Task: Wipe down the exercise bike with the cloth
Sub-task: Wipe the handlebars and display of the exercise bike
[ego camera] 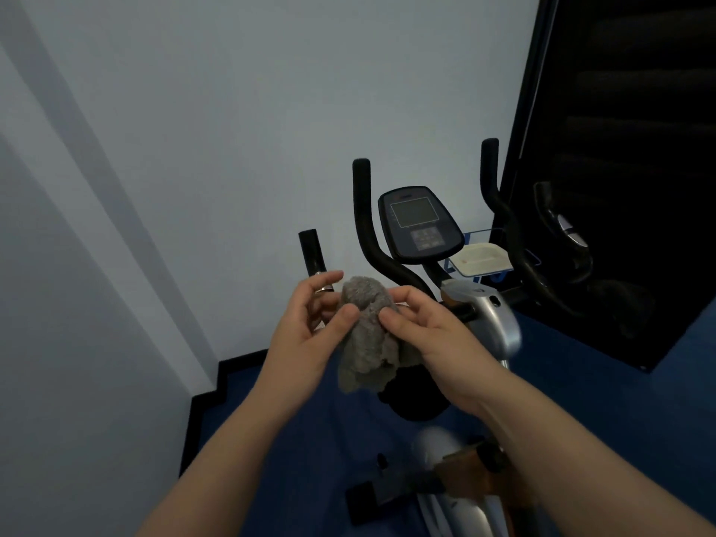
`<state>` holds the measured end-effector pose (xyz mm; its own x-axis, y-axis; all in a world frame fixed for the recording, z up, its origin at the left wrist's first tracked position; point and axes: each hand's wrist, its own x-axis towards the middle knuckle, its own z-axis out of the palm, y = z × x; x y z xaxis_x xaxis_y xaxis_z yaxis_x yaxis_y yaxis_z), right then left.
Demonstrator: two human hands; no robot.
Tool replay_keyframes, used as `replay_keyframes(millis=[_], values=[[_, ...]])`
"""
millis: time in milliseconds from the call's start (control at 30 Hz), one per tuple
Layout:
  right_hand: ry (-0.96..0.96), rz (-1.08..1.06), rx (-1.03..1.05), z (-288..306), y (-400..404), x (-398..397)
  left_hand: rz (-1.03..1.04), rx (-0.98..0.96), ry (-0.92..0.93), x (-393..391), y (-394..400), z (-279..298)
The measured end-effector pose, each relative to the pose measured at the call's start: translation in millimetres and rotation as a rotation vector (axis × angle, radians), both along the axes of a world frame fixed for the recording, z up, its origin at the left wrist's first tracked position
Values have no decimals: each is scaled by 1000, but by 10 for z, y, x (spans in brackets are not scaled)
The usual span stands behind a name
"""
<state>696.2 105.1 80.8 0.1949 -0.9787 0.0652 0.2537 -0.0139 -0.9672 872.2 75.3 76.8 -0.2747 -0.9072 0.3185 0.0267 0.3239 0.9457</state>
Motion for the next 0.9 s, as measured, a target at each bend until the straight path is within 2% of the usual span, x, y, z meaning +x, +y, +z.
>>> replay_keyframes(millis=[200, 367, 467, 633, 800, 900], values=[[146, 7, -56, 43, -175, -33, 86, 3, -138, 207, -84, 45], [386, 40, -175, 284, -338, -156, 45, -37, -168, 371, -202, 258], [507, -35, -245, 337, -383, -134, 101, -84, -131, 355, -231, 342], [390, -55, -257, 187, -254, 102, 184, -107, -131, 237, -223, 254], [504, -118, -287, 41, -239, 290, 169, -94, -136, 228, -183, 209], [492, -85, -263, 52, -326, 231, 179, -93, -166, 293, -166, 225]])
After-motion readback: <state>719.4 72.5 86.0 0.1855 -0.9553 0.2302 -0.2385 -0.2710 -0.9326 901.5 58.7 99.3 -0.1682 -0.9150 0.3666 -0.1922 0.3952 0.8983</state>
